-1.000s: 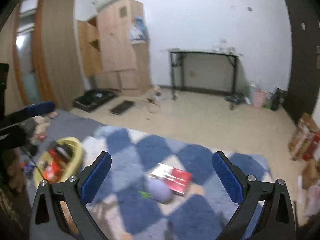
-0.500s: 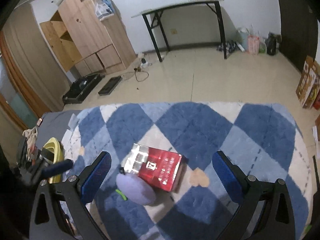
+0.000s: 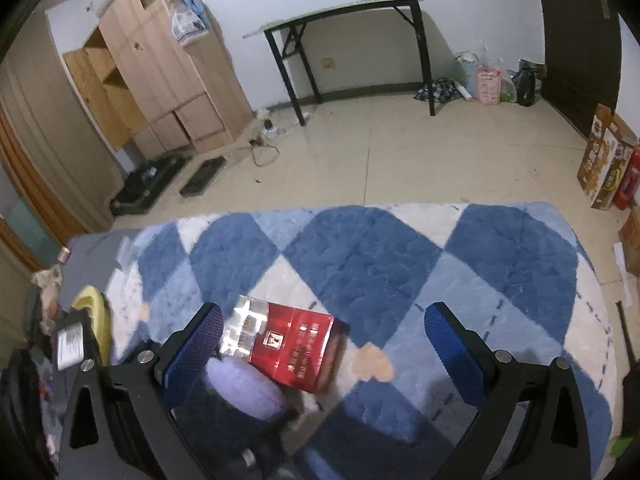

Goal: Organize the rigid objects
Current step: 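Grasp the lavender foam ball with the left gripper while the right grasps the red-and-silver Hongqiqu box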

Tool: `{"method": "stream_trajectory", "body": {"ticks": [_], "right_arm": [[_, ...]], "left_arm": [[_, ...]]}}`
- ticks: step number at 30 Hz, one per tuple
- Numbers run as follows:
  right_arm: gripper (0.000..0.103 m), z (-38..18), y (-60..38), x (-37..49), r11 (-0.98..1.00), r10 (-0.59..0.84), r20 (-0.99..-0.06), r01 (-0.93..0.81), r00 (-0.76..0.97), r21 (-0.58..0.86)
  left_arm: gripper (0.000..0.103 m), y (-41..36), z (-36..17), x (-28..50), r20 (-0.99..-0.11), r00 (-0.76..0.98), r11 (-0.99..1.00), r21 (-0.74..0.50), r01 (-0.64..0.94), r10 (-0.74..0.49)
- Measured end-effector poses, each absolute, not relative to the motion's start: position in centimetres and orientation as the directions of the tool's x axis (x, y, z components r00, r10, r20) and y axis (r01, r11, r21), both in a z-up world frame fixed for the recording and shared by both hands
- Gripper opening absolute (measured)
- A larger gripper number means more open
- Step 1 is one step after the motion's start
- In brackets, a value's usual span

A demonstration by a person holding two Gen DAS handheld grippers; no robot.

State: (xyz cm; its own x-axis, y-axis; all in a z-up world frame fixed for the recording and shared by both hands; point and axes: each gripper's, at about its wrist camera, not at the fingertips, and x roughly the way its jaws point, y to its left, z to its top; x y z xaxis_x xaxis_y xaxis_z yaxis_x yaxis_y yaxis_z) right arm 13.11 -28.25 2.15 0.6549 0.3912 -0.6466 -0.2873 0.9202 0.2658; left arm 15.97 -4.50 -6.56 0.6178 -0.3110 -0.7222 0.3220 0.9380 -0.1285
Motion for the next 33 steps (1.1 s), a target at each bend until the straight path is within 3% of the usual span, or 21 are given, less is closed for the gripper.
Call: {"method": "stream_trajectory", "body": {"ticks": [4, 6, 9, 12, 20, 26, 28, 30, 31, 32, 33], "right_arm": [[0.103, 0.8, -26.3, 13.2, 0.9, 0.428, -0.645, -0.365, 0.632, 0.24], [0.103, 0.9, -25.6, 12.7, 0.858, 0.487, -0.603, -0.475, 0.632, 0.196], [0.103, 0.4, -24.9, 11.3, 0.79, 0.527, -0.55, -0.612, 0.648, 0.036], [0.103, -1.4, -24.3, 10.6, 0.748, 0.52, -0.555, -0.66, 0.649, -0.071], [0.103, -3.6, -24.3, 12.0, 0.755, 0.488, -0.554, -0.645, 0.675, -0.121], [0.102, -5.2, -22.1, 13.4, 0.74, 0.44, -0.613, -0.651, 0.656, -0.165], [0.097, -5.7, -21.1, 13.5, 0.728, 0.416, -0.629, -0.655, 0.657, -0.202], [0.091, -5.6, -20.6, 13.5, 0.72, 0.421, -0.624, -0.661, 0.658, -0.211], [0.081, -5.6, -20.6, 13.5, 0.717, 0.429, -0.624, -0.667, 0.654, -0.206], [0.078, -5.5, -20.6, 13.5, 0.709, 0.445, -0.622, -0.678, 0.644, -0.194], [0.075, -5.5, -20.7, 13.5, 0.701, 0.461, -0.622, -0.69, 0.633, -0.182]], "left_arm": [[0.101, -1.8, -4.8, 16.3, -0.685, 0.661, 0.947, -0.151, 0.284, -0.308], [0.101, -1.2, -4.5, 16.3, -0.678, 0.669, 0.947, -0.139, 0.291, -0.305], [0.102, -0.4, -4.8, 16.8, -0.698, 0.636, 0.941, -0.183, 0.285, -0.329], [0.101, -0.3, -5.3, 17.1, -0.723, 0.583, 0.926, -0.24, 0.291, -0.37], [0.101, 0.2, -4.8, 16.8, -0.741, 0.561, 0.923, -0.221, 0.316, -0.37], [0.101, -0.4, -5.4, 17.0, -0.76, 0.521, 0.909, -0.223, 0.353, -0.389], [0.1, -0.6, -5.6, 17.1, -0.761, 0.515, 0.905, -0.225, 0.362, -0.395], [0.092, -0.9, -5.7, 17.1, -0.753, 0.512, 0.895, -0.233, 0.38, -0.413], [0.073, -1.0, -5.6, 17.0, -0.728, 0.514, 0.878, -0.265, 0.398, -0.453], [0.055, -1.1, -5.5, 16.9, -0.717, 0.514, 0.87, -0.281, 0.406, -0.471], [0.054, -1.3, -5.5, 16.9, -0.717, 0.513, 0.869, -0.279, 0.409, -0.472]]}}
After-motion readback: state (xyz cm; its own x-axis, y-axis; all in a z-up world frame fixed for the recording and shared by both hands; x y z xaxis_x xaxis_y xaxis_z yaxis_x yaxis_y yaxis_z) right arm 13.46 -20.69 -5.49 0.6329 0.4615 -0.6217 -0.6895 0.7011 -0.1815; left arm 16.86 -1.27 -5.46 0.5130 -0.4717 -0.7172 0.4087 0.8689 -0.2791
